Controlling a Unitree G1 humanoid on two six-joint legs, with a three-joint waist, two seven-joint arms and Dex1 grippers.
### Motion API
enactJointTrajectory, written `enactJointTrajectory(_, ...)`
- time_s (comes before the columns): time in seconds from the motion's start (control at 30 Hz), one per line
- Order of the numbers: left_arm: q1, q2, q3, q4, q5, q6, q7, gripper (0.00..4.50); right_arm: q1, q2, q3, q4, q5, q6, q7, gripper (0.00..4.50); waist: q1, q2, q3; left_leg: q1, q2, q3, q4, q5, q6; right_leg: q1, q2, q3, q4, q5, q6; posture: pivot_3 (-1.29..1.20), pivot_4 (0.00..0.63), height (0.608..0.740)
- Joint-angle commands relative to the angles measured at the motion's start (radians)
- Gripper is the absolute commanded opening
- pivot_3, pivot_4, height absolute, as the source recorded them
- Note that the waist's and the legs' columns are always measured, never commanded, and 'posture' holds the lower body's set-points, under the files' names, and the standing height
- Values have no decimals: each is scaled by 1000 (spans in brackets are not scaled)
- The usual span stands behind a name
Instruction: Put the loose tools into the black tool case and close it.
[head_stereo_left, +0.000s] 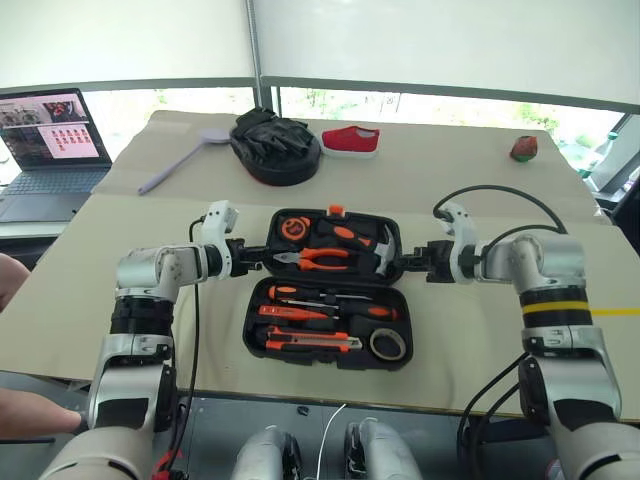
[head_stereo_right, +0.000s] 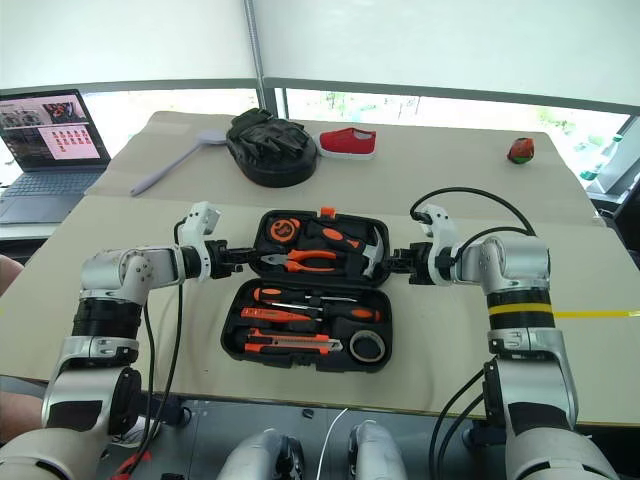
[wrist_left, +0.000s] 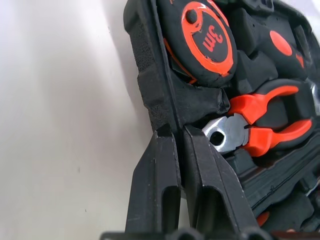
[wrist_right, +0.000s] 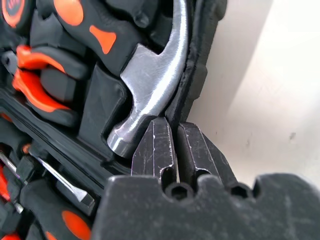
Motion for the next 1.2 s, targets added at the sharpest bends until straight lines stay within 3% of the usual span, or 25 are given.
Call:
enactJointTrajectory(0.03,68,26,61,-173,-32,-228,-100,0,63,-26,-34,-208,-22,-373,117,14,-1,0,0,-7,0,1,0,3,3,-9,1,0,2,4,-6,0,150,740)
enactJointTrajectory(0.17,263,38,25,-331,43,-570,-213,0,261,-94,14,-283,-219,-850,139,14,6,0,0,-10,-1,2,-5,8,6,-12,7,-2,0,3,-7,0,150,740)
enactJointTrajectory(0.27,392,65,5,-326,133,-816,-248,0,399,-152,71,-217,-379,-1225,128,14,10,0,0,-9,-4,3,-12,8,6,-12,8,-2,-5,2,-5,0,150,740)
enactJointTrajectory(0.33,476,81,-3,-281,194,-1023,-285,0,458,-195,117,-142,-562,-1463,5,14,9,0,0,-8,-5,3,-12,8,6,-10,7,-2,-9,1,-3,0,150,740)
enactJointTrajectory(0.43,580,106,-13,-182,259,-1293,-316,0,488,-215,149,-35,-721,-1666,-151,14,4,0,0,1,-5,7,-14,7,6,-5,0,1,-8,-4,4,0,150,740)
enactJointTrajectory(0.6,673,152,-14,-99,287,-1469,-318,1764,537,-243,182,90,-746,-1773,-192,1706,4,0,1,18,1,6,-15,0,-2,9,-4,0,-7,-9,-3,0,150,740)
enactJointTrajectory(0.7,703,185,31,-73,249,-1409,-280,2819,564,-281,156,109,-731,-1788,-211,2733,8,-1,1,19,1,6,-15,-2,3,8,-6,-1,-4,-8,-2,0,150,740)
enactJointTrajectory(0.77,709,208,63,-51,233,-1355,-253,2825,587,-298,126,99,-650,-1758,-185,3300,11,-1,0,18,1,5,-15,-2,3,9,-6,-2,-4,-7,0,0,150,740)
enactJointTrajectory(0.8,708,224,72,-39,235,-1333,-247,2825,613,-301,112,60,-533,-1693,-115,3300,14,-1,0,18,1,5,-15,-1,2,9,-6,-2,-4,-6,1,0,150,740)
enactJointTrajectory(0.9,686,245,59,-43,215,-1264,-262,2825,692,-319,72,-88,-254,-1486,49,2726,20,-1,1,16,1,4,-15,1,3,9,-6,-3,-6,-7,0,0,150,740)
enactJointTrajectory(0.97,630,239,17,-77,198,-1180,-277,2825,759,-370,65,-238,-105,-1359,170,2051,21,0,1,14,1,4,-14,3,10,9,-7,-3,-7,-7,0,0,150,740)
enactJointTrajectory(1.07,518,214,-49,-109,202,-1071,-279,2137,868,-464,82,-469,32,-1122,277,986,32,1,1,12,0,4,-12,1,12,9,-9,-5,-7,-6,2,0,150,740)
enactJointTrajectory(1.17,427,193,-96,-98,217,-1003,-278,1058,925,-508,104,-592,45,-1011,317,11,34,-3,0,12,-1,2,-11,-6,13,10,-9,-5,-8,-5,4,0,150,740)
enactJointTrajectory(1.2,386,184,-117,-77,230,-989,-280,656,933,-514,117,-631,47,-974,323,0,34,-4,0,12,-1,1,-11,-6,12,11,-9,-6,-8,-5,4,0,150,740)
